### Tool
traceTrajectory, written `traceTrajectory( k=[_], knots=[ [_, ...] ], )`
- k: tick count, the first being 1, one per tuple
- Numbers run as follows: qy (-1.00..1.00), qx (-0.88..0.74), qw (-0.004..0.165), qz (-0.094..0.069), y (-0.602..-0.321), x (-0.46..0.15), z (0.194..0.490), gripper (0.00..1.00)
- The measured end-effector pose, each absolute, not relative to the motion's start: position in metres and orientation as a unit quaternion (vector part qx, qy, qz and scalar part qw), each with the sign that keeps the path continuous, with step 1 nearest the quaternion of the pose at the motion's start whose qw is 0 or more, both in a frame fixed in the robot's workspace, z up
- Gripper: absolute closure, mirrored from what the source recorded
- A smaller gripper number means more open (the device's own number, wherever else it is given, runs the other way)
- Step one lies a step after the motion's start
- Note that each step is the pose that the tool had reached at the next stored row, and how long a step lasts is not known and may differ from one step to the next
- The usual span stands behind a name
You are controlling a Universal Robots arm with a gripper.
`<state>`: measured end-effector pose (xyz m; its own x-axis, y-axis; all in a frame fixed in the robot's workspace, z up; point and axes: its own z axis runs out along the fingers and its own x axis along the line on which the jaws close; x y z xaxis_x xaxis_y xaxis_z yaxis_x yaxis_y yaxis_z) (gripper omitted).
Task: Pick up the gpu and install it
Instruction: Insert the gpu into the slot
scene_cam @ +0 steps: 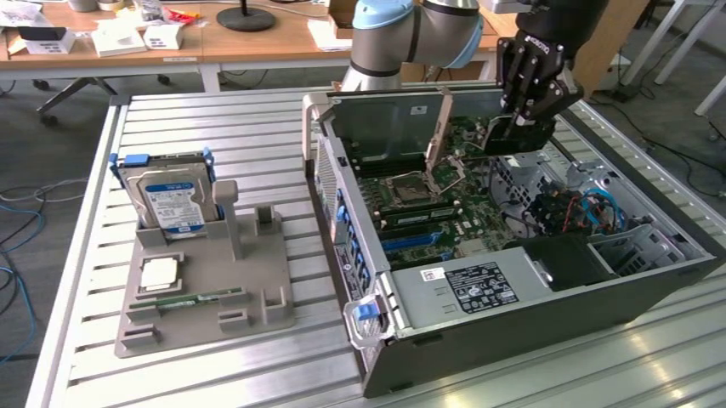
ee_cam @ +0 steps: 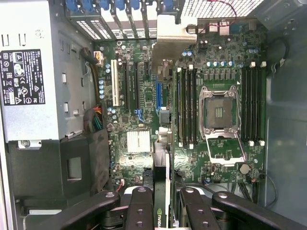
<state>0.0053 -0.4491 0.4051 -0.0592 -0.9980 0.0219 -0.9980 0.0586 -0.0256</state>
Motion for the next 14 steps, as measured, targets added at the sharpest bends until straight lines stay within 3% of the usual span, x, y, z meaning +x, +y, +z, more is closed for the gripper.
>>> traceTrajectory(
  k=[14],
  knots=[
    [0.728,-0.686,0.001,-0.017,-0.4486,0.0043,0.4051,0.74]
  ],
)
